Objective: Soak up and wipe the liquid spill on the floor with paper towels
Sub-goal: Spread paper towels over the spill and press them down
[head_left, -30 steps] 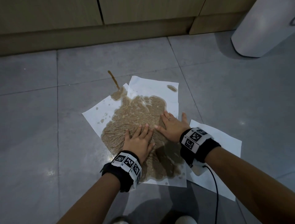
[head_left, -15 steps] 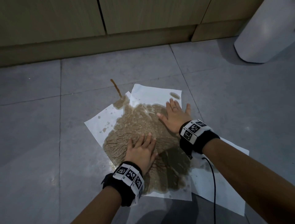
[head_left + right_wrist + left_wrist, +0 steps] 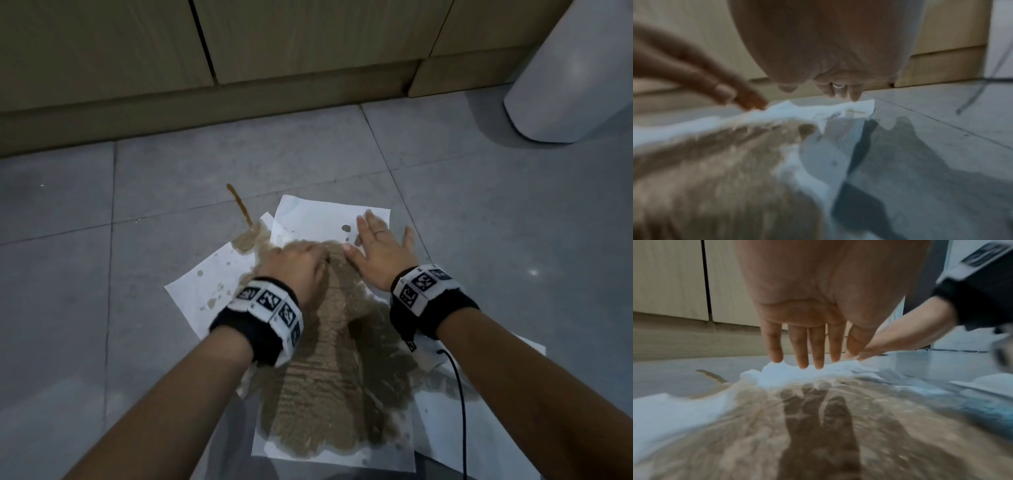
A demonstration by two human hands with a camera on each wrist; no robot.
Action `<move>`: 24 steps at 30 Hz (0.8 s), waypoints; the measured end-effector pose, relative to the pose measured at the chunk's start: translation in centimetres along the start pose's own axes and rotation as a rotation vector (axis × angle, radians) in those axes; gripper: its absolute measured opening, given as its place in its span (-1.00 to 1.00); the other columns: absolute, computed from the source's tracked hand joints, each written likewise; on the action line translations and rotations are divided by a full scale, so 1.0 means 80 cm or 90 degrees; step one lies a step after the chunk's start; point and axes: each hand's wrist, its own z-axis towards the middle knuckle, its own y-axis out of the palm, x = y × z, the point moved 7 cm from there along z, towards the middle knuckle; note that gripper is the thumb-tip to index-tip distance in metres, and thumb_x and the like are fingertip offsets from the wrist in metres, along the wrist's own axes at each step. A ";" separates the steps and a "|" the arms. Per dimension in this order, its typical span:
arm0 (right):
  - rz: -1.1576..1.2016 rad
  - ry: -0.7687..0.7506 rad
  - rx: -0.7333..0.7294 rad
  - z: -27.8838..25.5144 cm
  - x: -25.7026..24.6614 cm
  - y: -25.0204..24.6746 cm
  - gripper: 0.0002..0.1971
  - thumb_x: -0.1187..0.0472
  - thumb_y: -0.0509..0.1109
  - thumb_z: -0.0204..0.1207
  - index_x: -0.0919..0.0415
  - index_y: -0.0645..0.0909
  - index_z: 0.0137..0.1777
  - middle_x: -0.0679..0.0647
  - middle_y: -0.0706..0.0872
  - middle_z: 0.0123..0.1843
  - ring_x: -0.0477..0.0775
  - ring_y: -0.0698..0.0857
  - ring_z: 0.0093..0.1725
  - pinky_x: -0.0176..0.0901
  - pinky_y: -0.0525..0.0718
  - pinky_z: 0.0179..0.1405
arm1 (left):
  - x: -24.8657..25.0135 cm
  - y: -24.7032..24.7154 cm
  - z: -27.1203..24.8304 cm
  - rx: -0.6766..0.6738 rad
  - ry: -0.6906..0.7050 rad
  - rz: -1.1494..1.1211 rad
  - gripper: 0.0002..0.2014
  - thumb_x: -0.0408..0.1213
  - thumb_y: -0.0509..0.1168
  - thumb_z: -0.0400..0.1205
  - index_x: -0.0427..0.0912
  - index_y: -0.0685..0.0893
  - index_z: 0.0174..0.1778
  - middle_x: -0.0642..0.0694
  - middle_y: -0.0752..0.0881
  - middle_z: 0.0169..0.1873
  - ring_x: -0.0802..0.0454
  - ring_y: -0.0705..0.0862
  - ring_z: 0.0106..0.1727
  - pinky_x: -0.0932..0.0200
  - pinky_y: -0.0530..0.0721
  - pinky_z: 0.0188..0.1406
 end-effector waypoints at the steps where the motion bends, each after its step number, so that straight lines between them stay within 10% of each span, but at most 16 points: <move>1: -0.028 -0.013 -0.024 -0.002 -0.003 0.012 -0.29 -0.26 -0.23 0.63 0.10 -0.26 0.66 0.01 -0.27 0.70 0.01 -0.19 0.68 0.30 -0.36 0.54 | -0.004 0.002 0.012 -0.009 0.011 0.013 -0.58 -0.17 0.03 0.72 -0.03 0.33 0.54 -0.09 0.36 0.55 -0.10 0.33 0.54 -0.04 0.30 0.46; 6: -0.009 -0.022 -0.080 0.000 -0.003 0.033 -0.31 -0.24 -0.23 0.65 0.07 -0.35 0.64 -0.04 -0.38 0.67 -0.04 -0.31 0.66 0.28 -0.36 0.54 | 0.002 0.022 0.052 -0.131 0.049 0.067 -0.47 -0.11 -0.08 0.76 0.02 -0.06 0.65 0.04 -0.17 0.66 -0.08 -0.17 0.67 -0.09 -0.12 0.60; 12: 0.056 -0.006 -0.015 0.012 0.010 -0.012 -0.45 -0.03 -0.02 0.70 0.01 -0.01 0.66 -0.03 0.04 0.70 0.00 0.11 0.66 0.28 -0.27 0.57 | 0.011 0.043 0.060 -0.192 0.059 0.092 -0.47 -0.10 -0.16 0.77 -0.02 -0.14 0.66 0.04 -0.18 0.66 -0.04 -0.13 0.67 -0.11 -0.05 0.60; 18: -0.014 -0.044 -0.057 0.012 -0.008 0.016 -0.38 -0.14 -0.21 0.70 0.08 -0.30 0.65 -0.04 -0.33 0.68 -0.06 -0.28 0.66 0.29 -0.35 0.55 | 0.012 0.034 0.058 -0.185 0.061 0.099 -0.48 -0.10 -0.17 0.76 0.01 -0.14 0.65 0.07 -0.14 0.66 -0.01 -0.08 0.67 -0.21 0.01 0.59; 24: 0.000 -0.046 -0.078 0.018 -0.001 0.020 -0.38 -0.16 -0.17 0.69 0.03 -0.28 0.66 -0.08 -0.32 0.68 -0.08 -0.25 0.66 0.27 -0.32 0.56 | -0.003 0.036 0.061 -0.168 0.051 0.038 -0.48 -0.09 -0.15 0.77 0.07 -0.14 0.65 0.09 -0.18 0.65 0.02 -0.13 0.67 -0.19 -0.09 0.60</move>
